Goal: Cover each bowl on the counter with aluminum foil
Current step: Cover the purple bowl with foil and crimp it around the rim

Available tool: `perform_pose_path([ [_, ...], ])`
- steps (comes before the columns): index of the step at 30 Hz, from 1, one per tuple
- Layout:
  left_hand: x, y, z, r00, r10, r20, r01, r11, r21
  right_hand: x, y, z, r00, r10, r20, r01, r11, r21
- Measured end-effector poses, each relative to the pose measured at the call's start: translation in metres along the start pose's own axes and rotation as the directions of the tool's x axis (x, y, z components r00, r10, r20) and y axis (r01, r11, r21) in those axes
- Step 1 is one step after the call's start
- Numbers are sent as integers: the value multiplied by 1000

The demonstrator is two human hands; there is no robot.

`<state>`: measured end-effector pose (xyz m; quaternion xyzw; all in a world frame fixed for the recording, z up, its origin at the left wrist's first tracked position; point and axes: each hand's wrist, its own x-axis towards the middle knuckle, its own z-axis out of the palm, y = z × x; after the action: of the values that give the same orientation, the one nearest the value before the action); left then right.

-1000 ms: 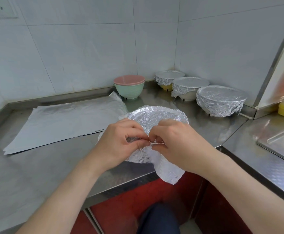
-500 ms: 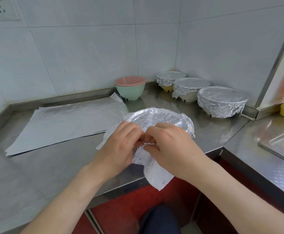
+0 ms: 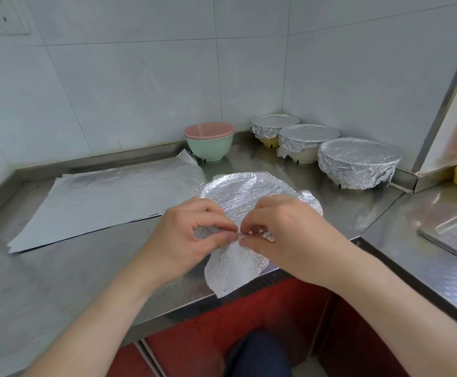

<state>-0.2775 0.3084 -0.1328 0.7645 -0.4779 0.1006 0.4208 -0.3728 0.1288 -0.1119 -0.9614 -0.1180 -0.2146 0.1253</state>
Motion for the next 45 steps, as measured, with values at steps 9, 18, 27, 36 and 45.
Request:
perform_pose_path([
  [9, 1, -7, 17, 950, 309, -48, -276, 900, 338, -3, -7, 22, 988, -89, -123, 40, 936, -350],
  [18, 0, -11, 8, 962, 273, -10, -263, 936, 232, 0, -10, 14, 999, -23, -49, 20, 999, -50],
  [27, 0, -4, 0, 986, 113, -119, -98, 987, 127, -7, 14, -6, 997, 76, 18, -78, 978, 193],
  [36, 5, -7, 15, 976, 205, -65, -193, 969, 155, -4, 8, 19, 986, -66, -153, 52, 994, -97],
  [45, 10, -10, 12, 973, 229, -23, -220, 953, 207, -3, 1, 19, 988, -49, -144, 35, 995, -96],
])
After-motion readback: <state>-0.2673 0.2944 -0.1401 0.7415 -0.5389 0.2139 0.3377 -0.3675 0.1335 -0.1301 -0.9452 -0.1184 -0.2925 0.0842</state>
